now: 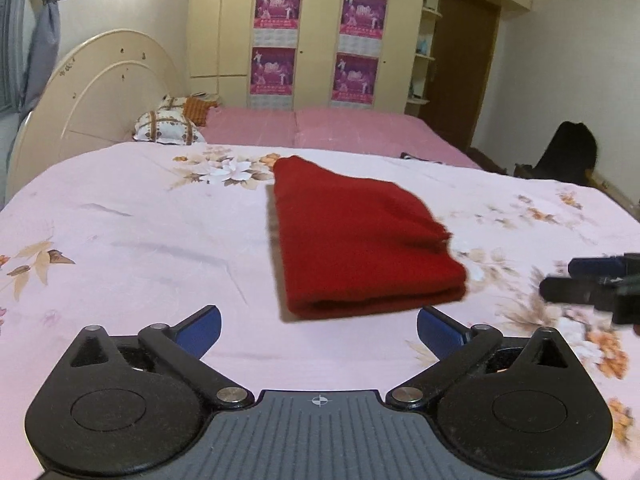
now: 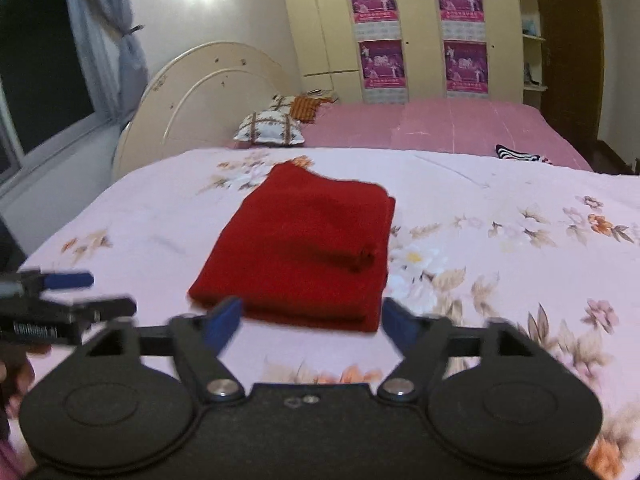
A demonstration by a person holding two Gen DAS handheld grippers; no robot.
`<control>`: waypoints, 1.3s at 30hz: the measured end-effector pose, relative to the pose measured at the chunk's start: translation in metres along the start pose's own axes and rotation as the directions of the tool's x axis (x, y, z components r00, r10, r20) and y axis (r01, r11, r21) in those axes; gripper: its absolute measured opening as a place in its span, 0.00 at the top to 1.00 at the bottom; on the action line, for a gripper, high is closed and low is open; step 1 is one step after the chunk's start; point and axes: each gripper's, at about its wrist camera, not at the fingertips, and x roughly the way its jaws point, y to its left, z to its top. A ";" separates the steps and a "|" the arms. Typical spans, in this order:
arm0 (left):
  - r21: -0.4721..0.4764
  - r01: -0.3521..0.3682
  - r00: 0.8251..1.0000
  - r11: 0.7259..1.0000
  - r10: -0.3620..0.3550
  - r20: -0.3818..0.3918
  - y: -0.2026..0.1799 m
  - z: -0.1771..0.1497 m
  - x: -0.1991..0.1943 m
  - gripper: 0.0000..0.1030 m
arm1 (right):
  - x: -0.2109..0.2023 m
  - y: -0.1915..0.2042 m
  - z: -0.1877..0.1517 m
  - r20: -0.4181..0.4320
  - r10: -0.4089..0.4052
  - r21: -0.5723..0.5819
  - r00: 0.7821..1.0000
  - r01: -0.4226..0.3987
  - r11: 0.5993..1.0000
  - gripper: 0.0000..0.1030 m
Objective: Fold small clothes
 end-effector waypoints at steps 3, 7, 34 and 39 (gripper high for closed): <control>0.010 -0.014 0.999 1.000 0.014 0.046 -0.007 -0.004 -0.031 0.00 | -0.028 0.015 -0.009 0.015 -0.037 -0.023 0.999 0.037 0.999 0.00; 0.016 -0.002 0.998 1.000 0.001 0.058 -0.011 -0.013 -0.061 0.00 | -0.056 0.029 -0.015 0.043 -0.070 -0.031 0.997 0.071 0.997 0.01; 0.003 0.062 0.984 0.998 -0.062 0.166 -0.044 -0.039 -0.153 0.00 | -0.131 0.063 -0.038 0.210 -0.142 -0.043 0.967 0.154 0.987 0.01; 0.009 0.060 0.984 0.998 -0.061 0.168 -0.048 -0.038 -0.154 0.00 | -0.132 0.063 -0.040 0.213 -0.144 -0.041 0.966 0.156 0.987 0.01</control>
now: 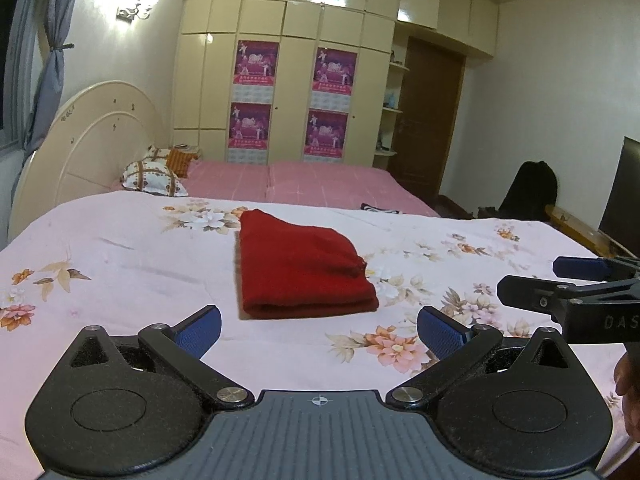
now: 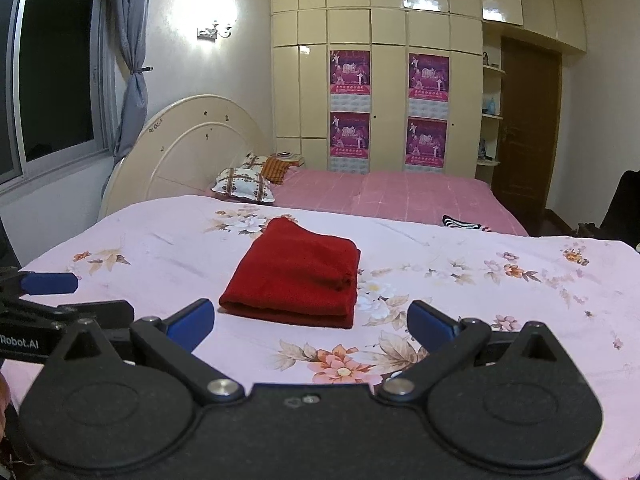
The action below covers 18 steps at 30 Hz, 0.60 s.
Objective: Fold small clothes
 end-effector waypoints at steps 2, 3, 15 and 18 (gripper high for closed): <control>0.004 0.003 1.000 1.000 -0.003 -0.001 -0.001 0.000 0.000 0.00 | -0.001 -0.001 -0.001 0.002 -0.004 0.003 1.000 0.004 1.000 0.01; 0.007 0.006 1.000 1.000 -0.006 -0.001 -0.002 -0.001 -0.001 0.00 | -0.002 -0.001 -0.001 0.002 -0.005 0.005 1.000 0.005 1.000 0.01; 0.025 0.014 1.000 1.000 -0.014 -0.009 -0.006 -0.002 -0.002 0.00 | -0.002 0.002 -0.004 0.001 -0.017 0.018 1.000 0.017 1.000 0.01; 0.027 0.015 1.000 1.000 -0.014 -0.010 -0.006 -0.001 -0.002 0.00 | -0.003 0.004 -0.005 0.002 -0.024 0.027 1.000 0.024 0.999 0.01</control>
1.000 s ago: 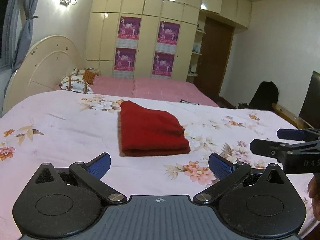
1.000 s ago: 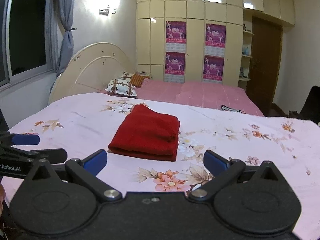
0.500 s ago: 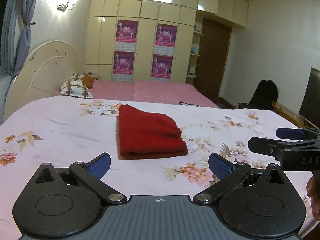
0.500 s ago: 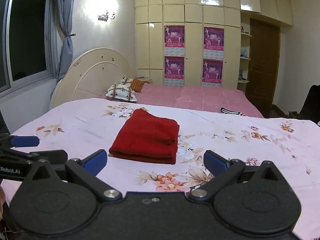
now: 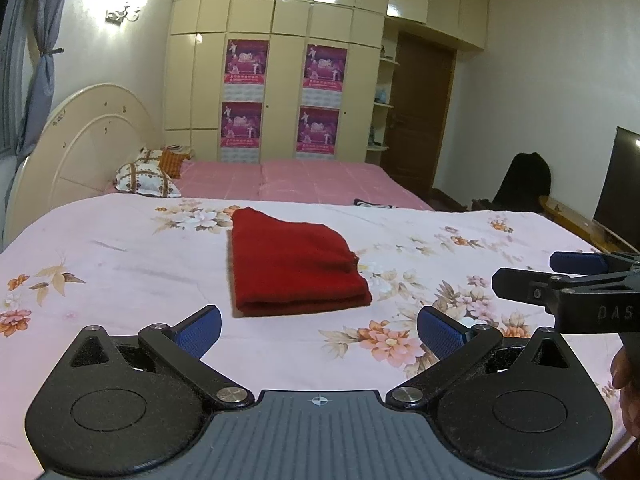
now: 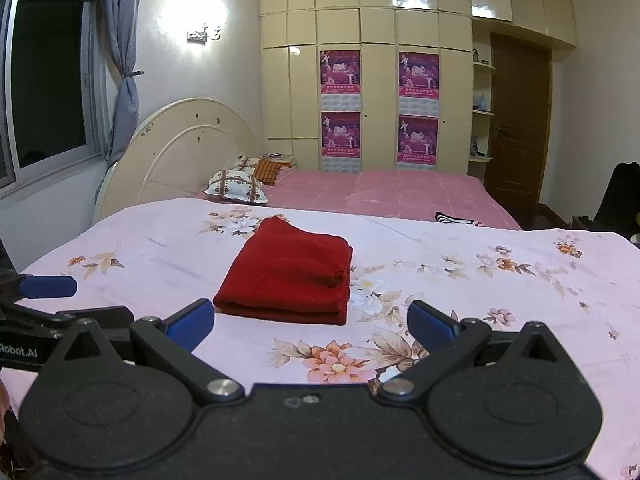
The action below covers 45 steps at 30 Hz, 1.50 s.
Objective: Fold small clothes
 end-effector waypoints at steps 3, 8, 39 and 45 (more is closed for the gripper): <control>0.001 -0.002 1.000 1.000 0.002 -0.001 0.000 -0.001 -0.001 0.00 | -0.001 0.000 -0.001 0.000 -0.001 0.002 1.000 0.001 1.000 0.01; 0.001 -0.003 1.000 1.000 0.003 0.002 0.003 -0.002 -0.002 0.00 | 0.000 0.002 -0.001 0.000 0.000 -0.003 1.000 0.000 1.000 0.01; -0.005 -0.012 1.000 1.000 0.012 0.015 0.013 0.005 0.007 0.00 | 0.008 0.007 0.007 0.005 -0.003 -0.012 1.000 0.003 1.000 0.01; -0.001 -0.017 1.000 1.000 0.017 0.018 0.012 0.005 0.009 0.00 | 0.011 0.007 0.006 0.004 -0.008 -0.010 1.000 0.008 1.000 0.01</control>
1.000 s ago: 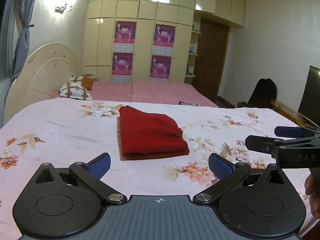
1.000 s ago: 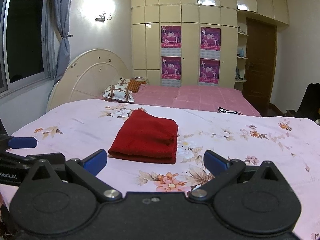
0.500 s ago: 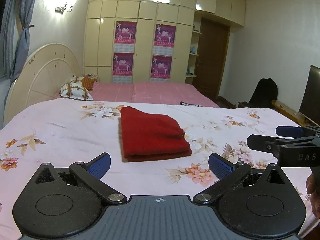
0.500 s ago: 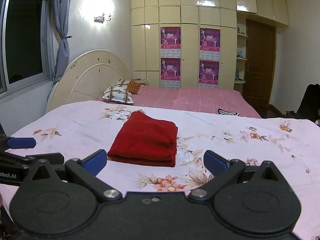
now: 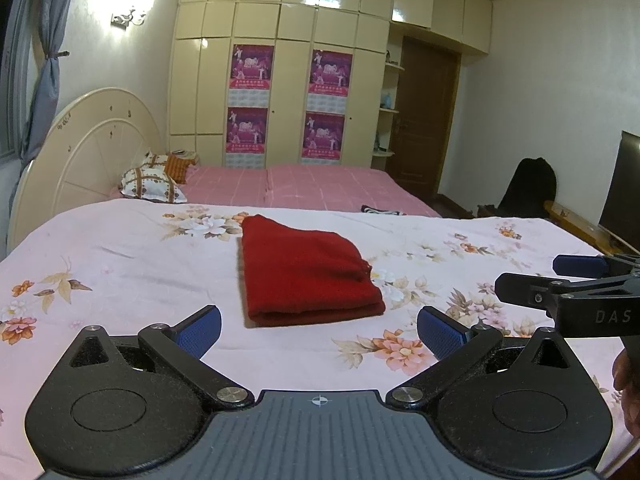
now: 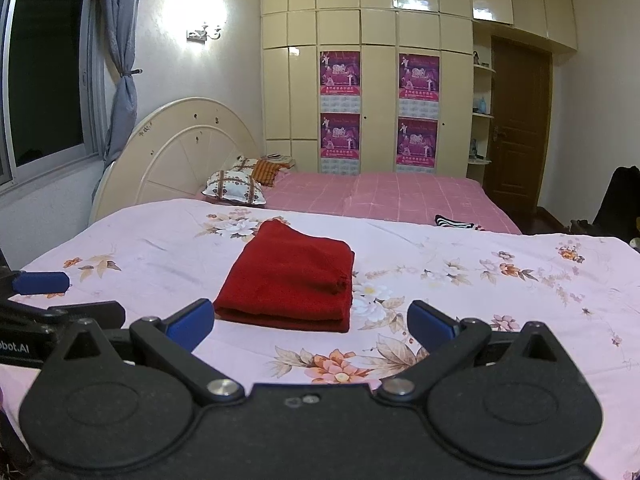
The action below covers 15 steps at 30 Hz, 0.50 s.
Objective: Fold small clothes
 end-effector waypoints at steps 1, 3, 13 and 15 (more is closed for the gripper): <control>0.001 0.001 1.000 1.000 -0.001 -0.001 0.000 0.000 -0.001 0.00 | 0.001 0.000 0.000 -0.001 0.000 0.001 1.000 0.000 1.000 0.01; 0.003 0.001 1.000 1.000 -0.001 0.000 -0.001 0.000 0.000 0.00 | 0.002 0.000 -0.001 0.000 -0.001 0.001 1.000 0.001 1.000 0.01; 0.011 -0.007 0.999 1.000 0.007 0.038 -0.005 0.001 0.000 0.00 | 0.004 -0.002 -0.003 -0.001 -0.003 0.006 1.000 0.004 1.000 0.01; 0.016 -0.005 0.999 1.000 0.004 0.045 -0.006 0.002 0.000 0.00 | 0.004 -0.002 -0.003 -0.001 -0.004 0.006 1.000 0.004 1.000 0.01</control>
